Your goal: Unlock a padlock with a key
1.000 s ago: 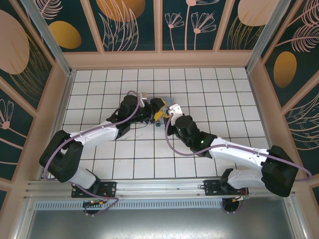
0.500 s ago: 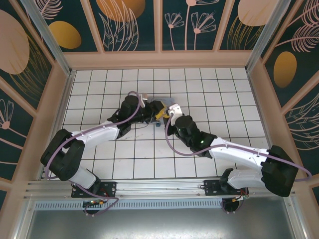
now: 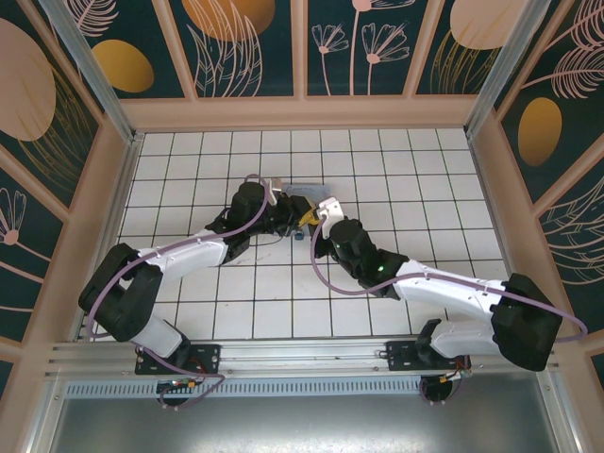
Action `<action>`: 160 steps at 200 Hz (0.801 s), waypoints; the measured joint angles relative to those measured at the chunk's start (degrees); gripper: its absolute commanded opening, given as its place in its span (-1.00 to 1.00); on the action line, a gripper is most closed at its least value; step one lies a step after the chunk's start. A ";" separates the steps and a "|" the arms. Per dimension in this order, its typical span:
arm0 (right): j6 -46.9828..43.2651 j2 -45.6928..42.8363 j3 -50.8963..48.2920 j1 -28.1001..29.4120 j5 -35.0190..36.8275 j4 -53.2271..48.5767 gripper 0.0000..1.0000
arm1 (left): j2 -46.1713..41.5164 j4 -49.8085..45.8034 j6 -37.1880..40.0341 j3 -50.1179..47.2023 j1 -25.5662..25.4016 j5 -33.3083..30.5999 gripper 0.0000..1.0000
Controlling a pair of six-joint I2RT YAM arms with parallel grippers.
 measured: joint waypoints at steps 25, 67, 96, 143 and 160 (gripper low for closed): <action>0.02 0.26 0.00 0.00 0.02 0.02 -1.00 | 0.11 0.00 0.00 0.00 0.00 -0.02 -0.77; 0.04 0.46 0.00 0.00 0.11 0.37 -0.94 | 0.59 -0.04 0.26 0.00 0.02 -0.48 -1.00; 1.88 0.26 0.07 -0.15 0.00 -0.15 -0.33 | 0.74 0.00 1.09 0.04 -0.11 -0.44 -1.00; 8.90 -10.51 0.00 -3.98 -5.44 -6.29 0.01 | 1.60 0.15 7.72 0.92 -0.31 -1.55 -1.00; 12.74 -16.15 -0.87 -7.80 -8.87 -6.19 0.10 | 1.60 0.22 11.13 1.22 -0.31 -2.43 -1.00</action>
